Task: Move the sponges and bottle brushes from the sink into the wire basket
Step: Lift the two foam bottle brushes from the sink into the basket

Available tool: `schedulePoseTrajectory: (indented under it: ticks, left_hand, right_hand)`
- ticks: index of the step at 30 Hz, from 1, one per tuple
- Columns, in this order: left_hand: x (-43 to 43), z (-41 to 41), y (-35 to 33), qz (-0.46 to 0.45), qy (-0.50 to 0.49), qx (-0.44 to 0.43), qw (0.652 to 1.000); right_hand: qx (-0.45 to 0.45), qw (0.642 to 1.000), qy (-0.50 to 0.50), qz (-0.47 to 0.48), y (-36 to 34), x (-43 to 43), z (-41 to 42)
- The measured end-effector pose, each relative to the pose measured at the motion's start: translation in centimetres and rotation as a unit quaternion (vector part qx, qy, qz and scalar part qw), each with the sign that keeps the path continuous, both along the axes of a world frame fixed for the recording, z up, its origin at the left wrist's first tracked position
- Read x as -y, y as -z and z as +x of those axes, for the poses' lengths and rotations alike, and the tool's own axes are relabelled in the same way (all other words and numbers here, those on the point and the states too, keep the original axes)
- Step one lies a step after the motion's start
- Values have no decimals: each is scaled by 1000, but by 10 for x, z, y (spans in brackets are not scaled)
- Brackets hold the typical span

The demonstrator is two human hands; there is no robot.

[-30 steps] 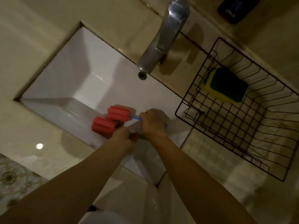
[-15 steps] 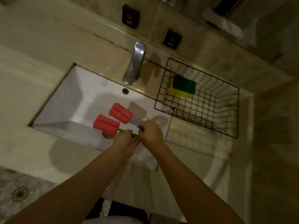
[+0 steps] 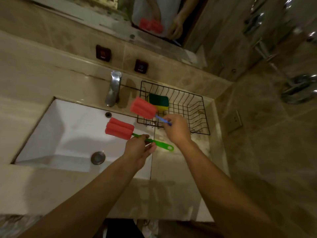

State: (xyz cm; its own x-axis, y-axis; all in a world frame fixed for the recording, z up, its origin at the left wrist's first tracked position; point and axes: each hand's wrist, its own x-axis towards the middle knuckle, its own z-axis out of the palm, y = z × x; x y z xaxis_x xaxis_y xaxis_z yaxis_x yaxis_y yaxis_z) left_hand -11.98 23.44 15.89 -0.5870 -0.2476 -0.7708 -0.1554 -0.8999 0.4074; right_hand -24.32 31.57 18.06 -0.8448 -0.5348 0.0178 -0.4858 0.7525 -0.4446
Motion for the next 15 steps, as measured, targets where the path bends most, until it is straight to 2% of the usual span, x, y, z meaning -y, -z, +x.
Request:
schedulePoseTrajectory:
  ticks: [6,12,15]
  left_hand:
    - [-4,-49,5,-8,12,-8,1000]
    - [-3,-104,27,-49,23,29,998]
    - [-2,-125,36,-55,35,25,998]
  right_hand:
    - [23,999,43,7,11,-20,-90]
    - [71,982,-40,172,73,-20,-161]
    - [80,981,-67,166,99,-7,-180]
